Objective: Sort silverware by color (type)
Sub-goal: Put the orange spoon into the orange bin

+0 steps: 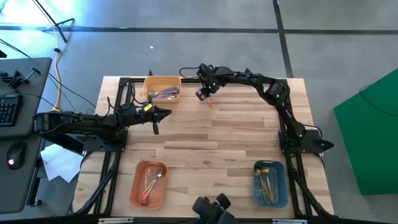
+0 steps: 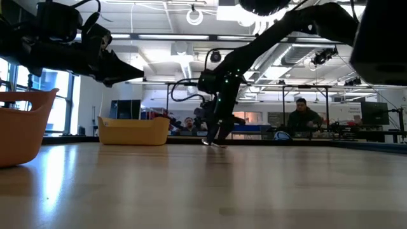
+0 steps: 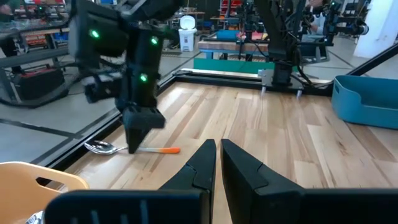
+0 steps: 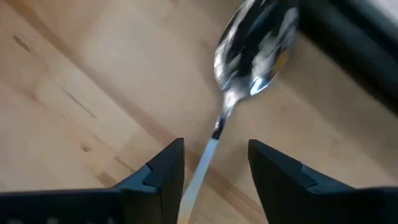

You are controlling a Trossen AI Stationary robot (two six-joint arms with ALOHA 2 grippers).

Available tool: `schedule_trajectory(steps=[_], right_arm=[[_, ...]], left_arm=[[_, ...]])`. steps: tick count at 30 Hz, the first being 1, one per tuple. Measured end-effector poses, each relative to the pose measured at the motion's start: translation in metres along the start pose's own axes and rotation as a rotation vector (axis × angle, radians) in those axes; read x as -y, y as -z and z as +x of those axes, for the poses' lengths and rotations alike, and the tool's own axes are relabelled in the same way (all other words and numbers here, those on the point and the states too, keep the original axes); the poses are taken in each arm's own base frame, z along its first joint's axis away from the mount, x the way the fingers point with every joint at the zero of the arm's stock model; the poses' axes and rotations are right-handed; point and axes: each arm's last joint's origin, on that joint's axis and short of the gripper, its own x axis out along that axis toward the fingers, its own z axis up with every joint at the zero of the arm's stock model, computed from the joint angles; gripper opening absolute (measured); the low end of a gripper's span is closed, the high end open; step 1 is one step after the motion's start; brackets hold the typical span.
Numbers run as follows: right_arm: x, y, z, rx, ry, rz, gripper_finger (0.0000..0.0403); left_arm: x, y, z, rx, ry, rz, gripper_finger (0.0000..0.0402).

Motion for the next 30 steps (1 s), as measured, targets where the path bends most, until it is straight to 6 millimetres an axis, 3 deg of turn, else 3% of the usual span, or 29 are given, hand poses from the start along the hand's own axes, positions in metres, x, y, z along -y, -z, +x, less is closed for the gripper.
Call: schedule_trajectory(steps=[4, 11, 16, 22, 25, 30], right_arm=[[0.006, -0.005, -0.001, -0.014, -0.017, 0.018, 0.0119], [0.017, 0.001, -0.001, -0.105, 0.005, -0.019, 0.0012], [0.018, 0.005, -0.007, -0.157, -0.011, -0.124, 0.0008], [0.004, 0.001, -0.054, -0.028, -0.062, -0.245, 0.0003], [0.0, 0.008, -0.077, 0.094, -0.171, -0.281, 0.0002], [-0.011, 0.049, -0.107, 0.386, -0.301, -0.315, 0.0001]], left_arm=[[0.0, 0.0, 0.0, -0.001, 0.0, 0.0, 0.0015], [0.0, 0.0, 0.0, -0.002, -0.001, 0.0, 0.0015], [0.0, 0.0, 0.0, -0.002, 0.0, -0.007, 0.0015], [0.001, 0.001, 0.0, -0.012, 0.049, -0.025, 0.0015], [0.004, 0.001, 0.0, -0.012, 0.117, -0.031, 0.0015], [0.006, 0.001, 0.0, -0.011, 0.098, -0.049, 0.0018]])
